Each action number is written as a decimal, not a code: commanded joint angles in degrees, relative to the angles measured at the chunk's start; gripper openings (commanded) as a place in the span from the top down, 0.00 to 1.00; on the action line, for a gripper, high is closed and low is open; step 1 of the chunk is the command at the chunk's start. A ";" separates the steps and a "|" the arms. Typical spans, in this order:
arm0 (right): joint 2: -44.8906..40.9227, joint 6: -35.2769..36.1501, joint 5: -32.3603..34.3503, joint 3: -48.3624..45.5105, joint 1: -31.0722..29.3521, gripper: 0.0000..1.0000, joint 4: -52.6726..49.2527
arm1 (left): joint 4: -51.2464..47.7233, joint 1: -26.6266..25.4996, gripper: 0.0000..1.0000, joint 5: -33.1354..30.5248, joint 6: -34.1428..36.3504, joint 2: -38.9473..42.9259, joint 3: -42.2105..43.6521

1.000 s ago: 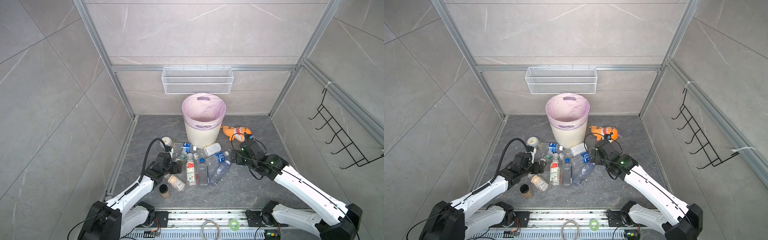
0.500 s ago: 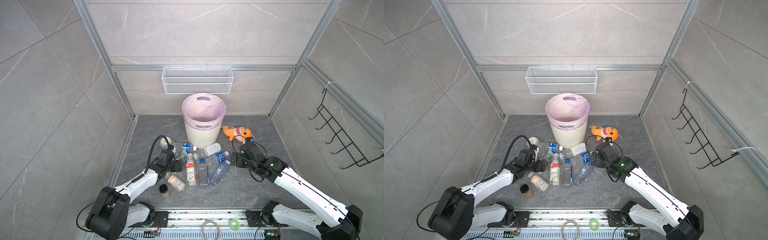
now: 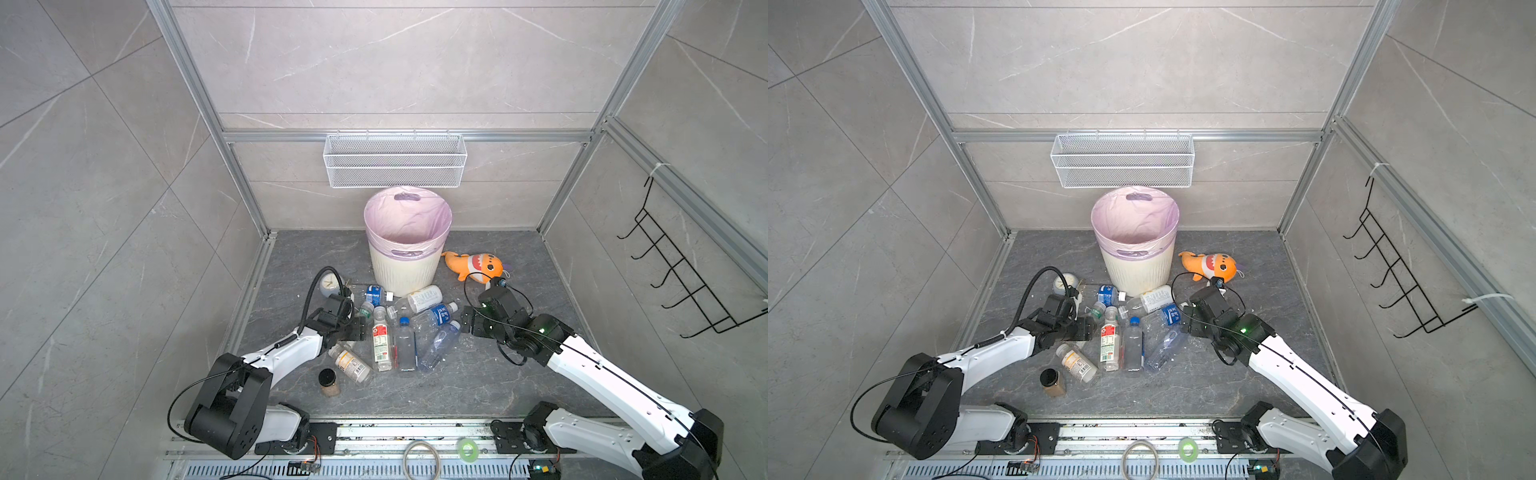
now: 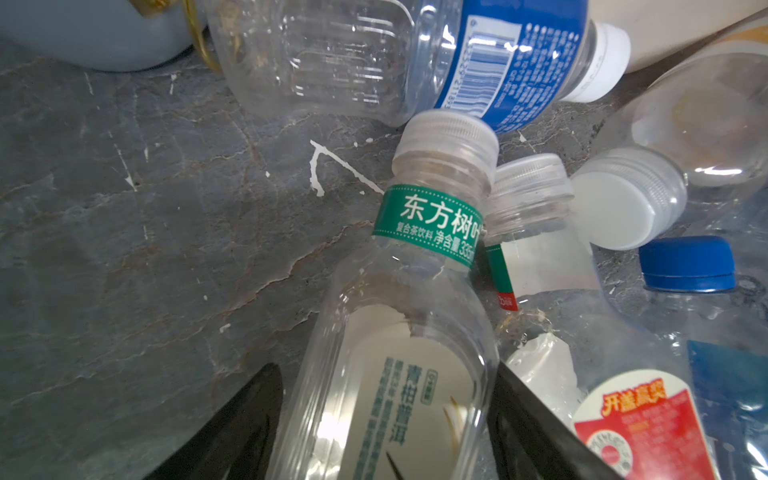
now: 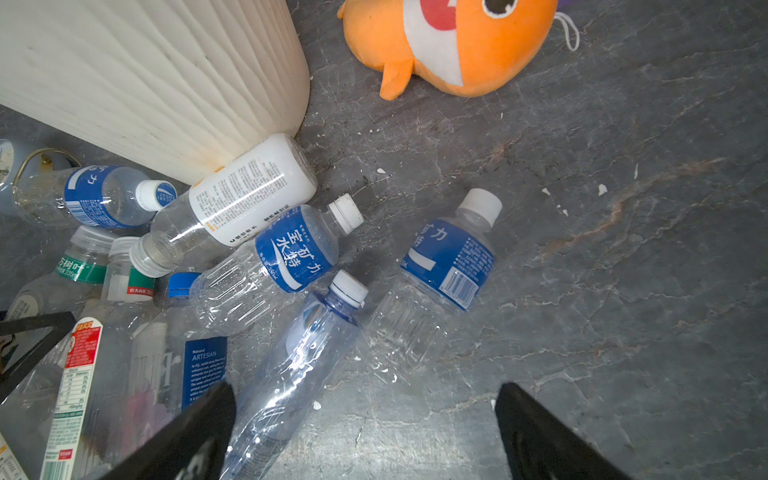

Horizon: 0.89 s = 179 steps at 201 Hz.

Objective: Throw the plastic bottles in the bin
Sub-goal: 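Return the right gripper to the bottles while the left gripper grasps the green-labelled bottle, then lift the green-labelled bottle with the left gripper and drop it into the bin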

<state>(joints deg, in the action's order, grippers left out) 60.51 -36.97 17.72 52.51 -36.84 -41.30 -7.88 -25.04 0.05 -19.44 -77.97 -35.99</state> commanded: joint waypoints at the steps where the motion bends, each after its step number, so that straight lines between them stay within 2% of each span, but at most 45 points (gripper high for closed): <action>1: -0.66 -1.26 -0.05 -1.05 0.01 0.01 -0.05 | -1.21 -0.19 0.28 -0.78 1.14 -0.85 -2.02; 39: -0.57 -1.66 -0.05 -1.25 0.01 0.01 0.09 | -1.22 -0.31 0.34 -0.98 1.27 -0.96 -2.07; 84: -0.66 -1.62 -0.11 -1.24 0.01 0.01 0.09 | 0.08 -0.71 0.36 -1.20 1.35 2.12 -0.33; 179: -2.83 -1.70 -0.57 -4.13 -0.01 0.03 2.38 | 5.72 -0.76 0.40 -2.47 1.56 21.05 9.41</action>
<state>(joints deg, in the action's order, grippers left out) 59.09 -37.95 17.50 49.65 -36.84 -40.12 -5.65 -25.52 -1.43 -19.25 -61.30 -27.90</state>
